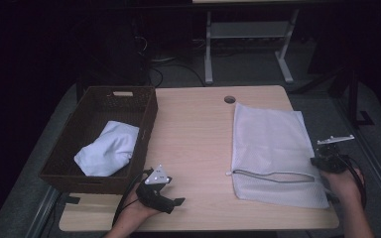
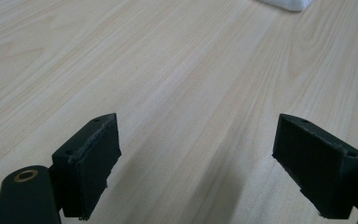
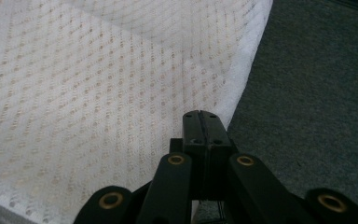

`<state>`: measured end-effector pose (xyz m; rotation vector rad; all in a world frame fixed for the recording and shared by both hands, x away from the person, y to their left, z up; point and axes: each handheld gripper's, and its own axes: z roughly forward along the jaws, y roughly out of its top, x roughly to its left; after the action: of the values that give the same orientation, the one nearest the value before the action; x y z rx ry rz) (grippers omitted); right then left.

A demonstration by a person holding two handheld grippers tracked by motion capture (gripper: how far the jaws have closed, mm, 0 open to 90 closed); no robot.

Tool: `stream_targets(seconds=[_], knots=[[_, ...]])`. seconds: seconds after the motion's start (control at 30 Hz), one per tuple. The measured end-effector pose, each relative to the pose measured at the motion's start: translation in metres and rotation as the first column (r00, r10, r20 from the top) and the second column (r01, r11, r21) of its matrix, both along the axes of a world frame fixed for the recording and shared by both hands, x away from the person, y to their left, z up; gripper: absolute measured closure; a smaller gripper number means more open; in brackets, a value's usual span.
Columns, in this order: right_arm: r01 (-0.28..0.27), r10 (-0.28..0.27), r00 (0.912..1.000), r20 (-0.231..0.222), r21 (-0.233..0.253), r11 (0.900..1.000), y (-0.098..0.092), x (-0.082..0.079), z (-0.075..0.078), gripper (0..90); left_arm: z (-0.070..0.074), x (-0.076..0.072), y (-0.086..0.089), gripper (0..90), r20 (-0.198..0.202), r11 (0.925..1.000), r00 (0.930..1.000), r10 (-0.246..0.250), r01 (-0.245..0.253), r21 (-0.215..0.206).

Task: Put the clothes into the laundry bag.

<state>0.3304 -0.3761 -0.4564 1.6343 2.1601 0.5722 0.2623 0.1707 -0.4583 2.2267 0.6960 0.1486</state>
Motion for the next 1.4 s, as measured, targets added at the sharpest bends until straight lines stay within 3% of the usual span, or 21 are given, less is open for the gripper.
stream_targets(seconds=[0.27,0.5,0.83,1.03,1.17,1.4], knots=[[0.034,-0.034,0.9994,-0.007,-0.009,0.999,-0.007,-0.003,0.001,90.0,0.0,0.0,0.0,14.2,-0.007,1.0,1.0,-0.002,0.002,0.006],[-0.009,0.005,0.9985,0.054,0.076,0.997,0.0,-0.006,0.015,89.0,-0.001,0.0,-0.001,14.2,-0.008,0.9999,0.9999,-0.009,0.009,0.014],[-0.122,0.107,0.9867,0.123,0.125,0.985,0.029,-0.012,0.03,65.5,-0.001,0.001,-0.001,14.2,-0.013,0.9998,0.9998,-0.015,0.015,0.016],[-0.2,0.18,0.9713,0.156,0.124,0.972,0.052,-0.016,0.037,55.1,-0.001,0.0,-0.001,14.2,-0.011,0.9996,0.9997,-0.023,0.023,0.019],[-0.247,0.217,0.9532,0.211,0.13,0.96,0.069,-0.02,0.046,45.1,-0.001,0.0,-0.001,14.2,-0.013,0.9996,0.9997,-0.022,0.022,0.017],[-0.317,0.279,0.9303,0.238,0.136,0.939,0.096,-0.025,0.052,37.9,-0.001,0.0,-0.001,14.2,-0.012,0.9995,0.9996,-0.026,0.026,0.017]])
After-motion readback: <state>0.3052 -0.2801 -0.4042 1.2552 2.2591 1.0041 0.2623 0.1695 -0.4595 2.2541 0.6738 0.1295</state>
